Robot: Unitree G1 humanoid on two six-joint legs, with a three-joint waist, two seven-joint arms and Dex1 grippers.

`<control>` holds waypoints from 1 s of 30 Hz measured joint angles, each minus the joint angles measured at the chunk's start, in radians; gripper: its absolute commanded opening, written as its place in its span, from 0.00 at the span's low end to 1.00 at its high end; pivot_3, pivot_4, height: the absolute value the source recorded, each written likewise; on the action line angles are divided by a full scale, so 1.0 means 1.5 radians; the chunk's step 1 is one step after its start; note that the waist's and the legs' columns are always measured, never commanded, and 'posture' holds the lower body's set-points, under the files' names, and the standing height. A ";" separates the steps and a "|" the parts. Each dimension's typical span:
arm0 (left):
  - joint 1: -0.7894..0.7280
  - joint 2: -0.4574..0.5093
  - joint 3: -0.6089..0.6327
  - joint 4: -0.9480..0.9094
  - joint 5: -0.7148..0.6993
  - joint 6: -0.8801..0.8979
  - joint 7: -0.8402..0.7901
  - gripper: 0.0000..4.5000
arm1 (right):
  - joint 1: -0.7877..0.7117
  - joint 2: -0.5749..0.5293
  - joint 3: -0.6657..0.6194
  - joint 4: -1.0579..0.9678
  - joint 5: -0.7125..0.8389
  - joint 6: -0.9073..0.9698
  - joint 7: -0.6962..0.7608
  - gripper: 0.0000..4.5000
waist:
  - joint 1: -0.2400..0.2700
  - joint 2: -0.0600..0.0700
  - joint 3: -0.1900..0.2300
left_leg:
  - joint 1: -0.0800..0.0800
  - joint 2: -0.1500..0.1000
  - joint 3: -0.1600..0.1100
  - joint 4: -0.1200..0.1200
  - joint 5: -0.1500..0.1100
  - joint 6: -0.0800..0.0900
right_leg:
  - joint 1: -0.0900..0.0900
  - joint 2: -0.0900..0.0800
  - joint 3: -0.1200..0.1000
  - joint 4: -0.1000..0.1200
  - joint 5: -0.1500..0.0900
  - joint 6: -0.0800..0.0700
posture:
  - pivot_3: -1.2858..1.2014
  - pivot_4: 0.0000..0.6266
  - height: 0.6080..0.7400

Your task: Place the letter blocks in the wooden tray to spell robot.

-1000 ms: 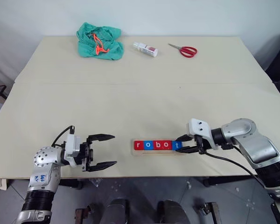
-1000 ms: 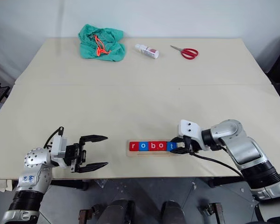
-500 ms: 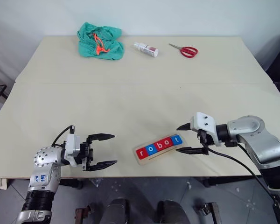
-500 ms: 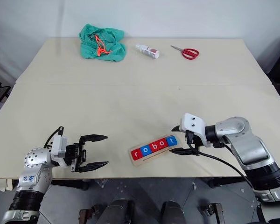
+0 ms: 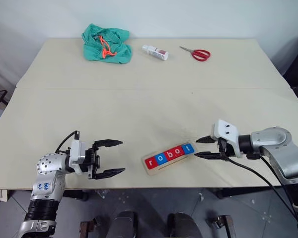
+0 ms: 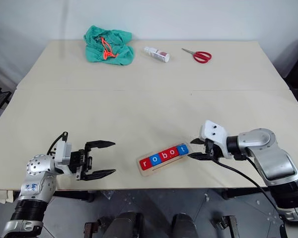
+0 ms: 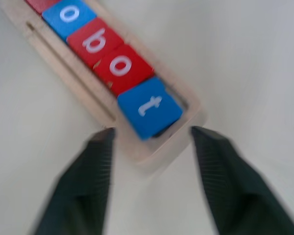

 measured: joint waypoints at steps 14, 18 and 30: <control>0.011 0.000 0.000 -0.001 0.000 0.000 0.000 1.00 | -0.051 0.016 0.045 0.073 -0.030 -0.027 0.016 0.01 | -0.001 0.000 0.000 | 0.000 0.000 0.000 0.000 0.000 0.000 | 0.000 0.000 0.000 0.000 0.000 0.000 | 0.52 0.24 1.00; 0.015 0.000 0.000 -0.002 0.000 0.000 0.001 1.00 | -0.061 0.027 0.056 0.075 -0.030 -0.027 0.024 0.01 | -0.001 0.000 0.000 | 0.000 0.000 0.000 0.000 0.000 0.000 | 0.000 0.000 0.000 0.000 0.000 0.000 | 0.52 0.24 1.00; 0.017 0.000 0.000 -0.002 0.000 0.000 0.007 1.00 | -0.067 0.032 0.054 0.047 -0.020 -0.007 0.022 0.01 | 0.000 0.000 0.000 | 0.000 0.000 0.000 0.000 0.000 0.000 | 0.000 0.000 0.000 0.000 0.000 0.000 | 0.52 0.24 1.00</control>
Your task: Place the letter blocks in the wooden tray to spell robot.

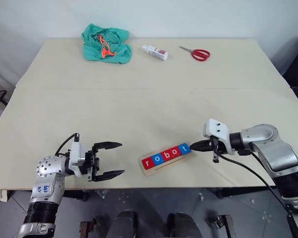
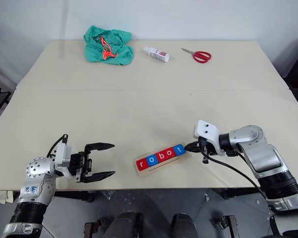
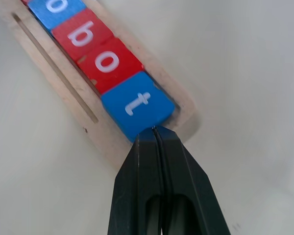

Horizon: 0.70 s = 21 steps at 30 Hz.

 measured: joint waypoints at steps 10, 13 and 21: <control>0.000 0.000 0.000 0.000 0.000 0.000 0.000 1.00 | 0.029 -0.019 -0.007 -0.041 0.021 0.024 0.005 0.01 | -0.001 0.000 0.000 | 0.000 0.000 0.000 0.000 0.000 0.000 | 0.000 0.000 0.000 0.000 0.000 0.000 | 0.52 0.24 1.00; 0.000 0.000 0.000 0.000 0.000 0.000 0.000 1.00 | 0.029 -0.015 -0.007 -0.035 0.019 0.017 -0.002 0.01 | 0.000 0.000 0.000 | 0.000 0.000 0.000 0.000 0.000 0.000 | 0.000 0.000 0.000 0.000 0.000 0.000 | 0.52 0.24 1.00; 0.000 0.000 0.000 0.000 0.000 0.000 0.000 1.00 | 0.026 -0.001 0.001 -0.018 0.013 0.010 -0.012 0.01 | 0.000 0.000 0.000 | 0.000 0.000 0.000 0.000 0.000 0.000 | 0.000 0.000 0.000 0.000 0.000 0.000 | 0.52 0.24 1.00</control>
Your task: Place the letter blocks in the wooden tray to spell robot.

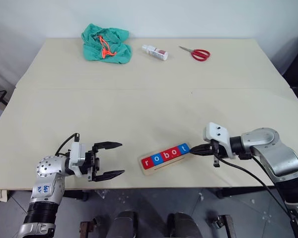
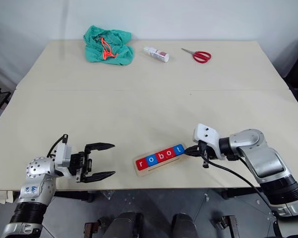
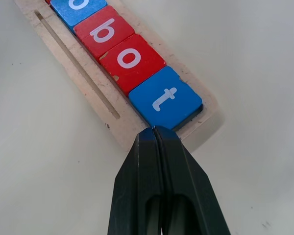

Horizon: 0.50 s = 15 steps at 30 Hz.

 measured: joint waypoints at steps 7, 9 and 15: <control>0.000 0.000 0.000 0.000 0.000 0.000 0.001 1.00 | 0.014 0.002 0.001 -0.012 0.000 0.002 0.000 0.01 | 0.000 0.000 0.000 | 0.000 0.000 0.000 0.000 0.000 0.000 | 0.000 0.000 0.000 0.000 0.000 0.000 | 0.52 0.24 1.00; 0.000 0.000 0.000 0.000 0.000 0.000 0.000 1.00 | 0.019 0.002 0.001 -0.016 0.001 0.003 0.001 0.01 | 0.000 0.000 0.000 | 0.000 0.000 0.000 0.000 0.000 0.000 | 0.000 0.000 0.000 0.000 0.000 0.000 | 0.52 0.24 1.00; 0.000 0.000 0.000 0.000 0.000 -0.001 0.000 1.00 | 0.038 0.001 -0.001 -0.041 0.002 0.007 -0.004 0.01 | 0.001 0.000 0.000 | 0.000 0.000 0.000 0.000 0.000 0.000 | 0.000 0.000 0.000 0.000 0.000 0.000 | 0.52 0.24 1.00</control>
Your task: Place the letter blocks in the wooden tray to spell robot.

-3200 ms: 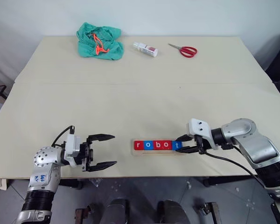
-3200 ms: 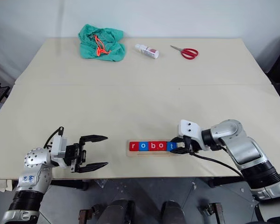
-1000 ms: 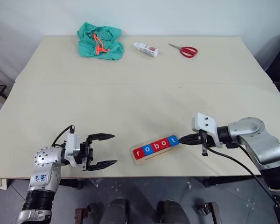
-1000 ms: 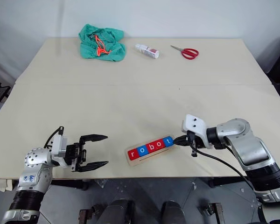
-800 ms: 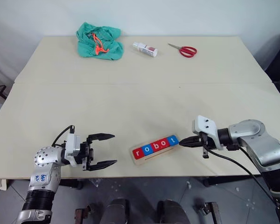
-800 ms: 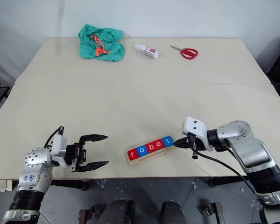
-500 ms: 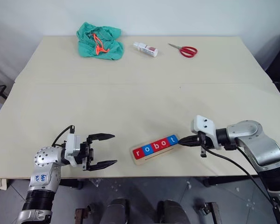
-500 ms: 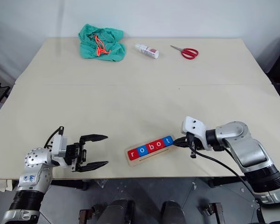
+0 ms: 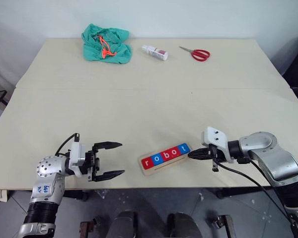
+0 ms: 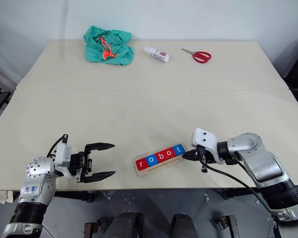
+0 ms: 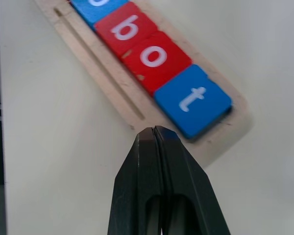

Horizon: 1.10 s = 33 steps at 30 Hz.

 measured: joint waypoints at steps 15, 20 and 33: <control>-0.013 0.000 0.000 0.003 0.000 -0.005 -0.001 1.00 | 0.021 -0.003 -0.002 -0.045 0.019 0.039 -0.028 0.01 | 0.000 0.000 0.000 | 0.000 0.000 0.000 0.000 0.000 0.000 | 0.000 0.000 0.000 0.000 0.000 0.000 | 0.52 0.24 1.00; -0.012 0.000 0.000 0.003 0.000 -0.005 -0.001 1.00 | -0.005 -0.003 -0.008 -0.022 0.020 0.036 -0.040 0.01 | 0.000 0.000 0.000 | 0.000 0.000 0.000 0.000 0.000 0.000 | 0.000 0.000 0.000 0.000 0.000 0.000 | 0.52 0.24 1.00; -0.011 0.000 0.000 0.002 0.000 -0.005 0.006 1.00 | 0.029 -0.004 -0.012 -0.030 0.026 0.025 -0.042 0.01 | 0.000 0.000 0.000 | 0.000 0.000 0.000 0.000 0.000 0.000 | 0.000 0.000 0.000 0.000 0.000 0.000 | 0.52 0.24 1.00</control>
